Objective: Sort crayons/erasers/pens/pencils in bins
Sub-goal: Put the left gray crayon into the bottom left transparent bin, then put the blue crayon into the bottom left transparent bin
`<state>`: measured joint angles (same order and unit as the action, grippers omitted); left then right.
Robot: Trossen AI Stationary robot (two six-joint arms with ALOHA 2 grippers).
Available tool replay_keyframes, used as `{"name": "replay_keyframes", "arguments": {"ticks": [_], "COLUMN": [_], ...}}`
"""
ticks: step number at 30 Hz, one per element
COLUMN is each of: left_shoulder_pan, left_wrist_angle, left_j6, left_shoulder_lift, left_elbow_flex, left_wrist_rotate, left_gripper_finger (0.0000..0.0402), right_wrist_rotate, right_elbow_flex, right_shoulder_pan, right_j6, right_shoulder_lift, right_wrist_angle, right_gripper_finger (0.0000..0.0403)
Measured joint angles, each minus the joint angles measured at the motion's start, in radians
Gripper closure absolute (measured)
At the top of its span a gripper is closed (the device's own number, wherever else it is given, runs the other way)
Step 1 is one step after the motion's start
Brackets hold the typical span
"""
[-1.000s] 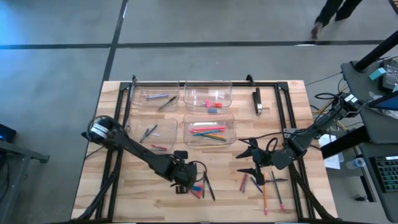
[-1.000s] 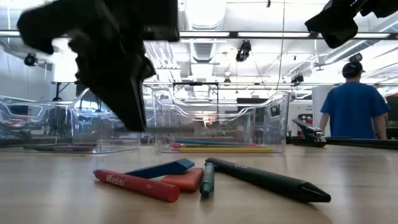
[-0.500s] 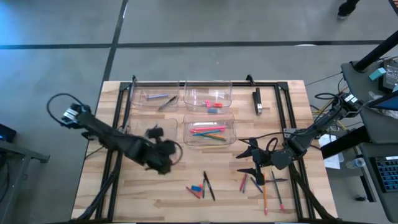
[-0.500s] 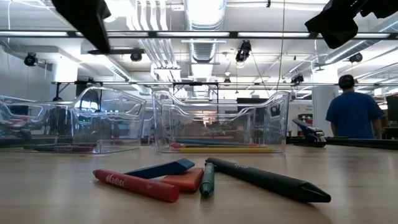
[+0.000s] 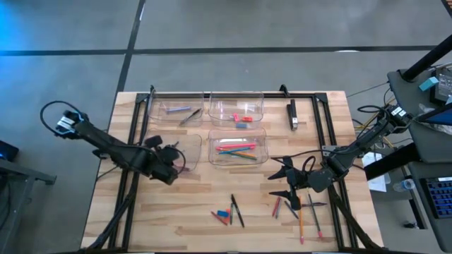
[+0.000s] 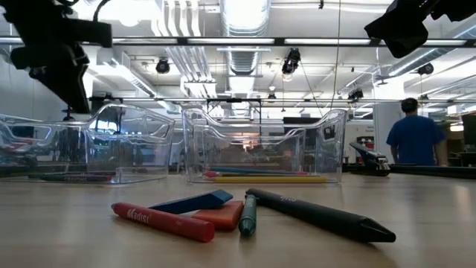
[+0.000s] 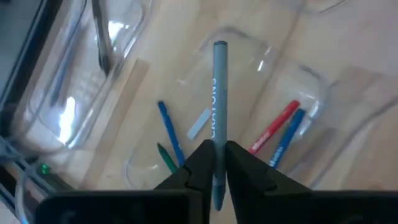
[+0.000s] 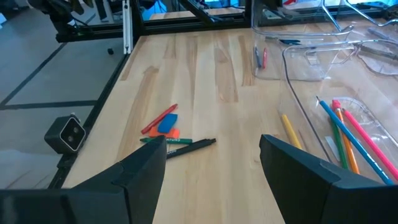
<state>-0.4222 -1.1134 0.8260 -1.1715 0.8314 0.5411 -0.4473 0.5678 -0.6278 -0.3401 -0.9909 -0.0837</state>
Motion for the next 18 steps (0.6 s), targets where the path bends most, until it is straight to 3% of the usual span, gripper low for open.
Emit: {"name": "replay_keyframes", "arguments": {"ticks": [7,11,14,18], "left_shoulder_pan": [0.0,0.0,-0.007,-0.023], "left_wrist_angle": [0.03,0.066,0.259,0.745], "left_j6": [0.007,0.006,-0.045,-0.328], "left_shoulder_lift": [0.041,0.055,0.072,0.074], "left_elbow_flex": [-0.042,-0.011,0.0,-0.036], "left_wrist_rotate": [0.001,0.038,0.117,0.151], "left_gripper_finger": [0.0281,0.0256,0.0253,0.0252], "right_wrist_rotate": [0.0,0.048,0.109,0.234], "right_elbow_flex": [0.0,0.0,0.0,0.0], "right_shoulder_pan": [0.0,0.0,0.0,0.0], "right_j6": [0.0,0.0,-0.005,-0.014], "right_shoulder_lift": [0.0,0.0,0.0,0.0], "right_wrist_angle": [0.0,0.0,0.001,0.036], "right_gripper_finger": [0.0156,0.0156,0.0156,0.0156]}}
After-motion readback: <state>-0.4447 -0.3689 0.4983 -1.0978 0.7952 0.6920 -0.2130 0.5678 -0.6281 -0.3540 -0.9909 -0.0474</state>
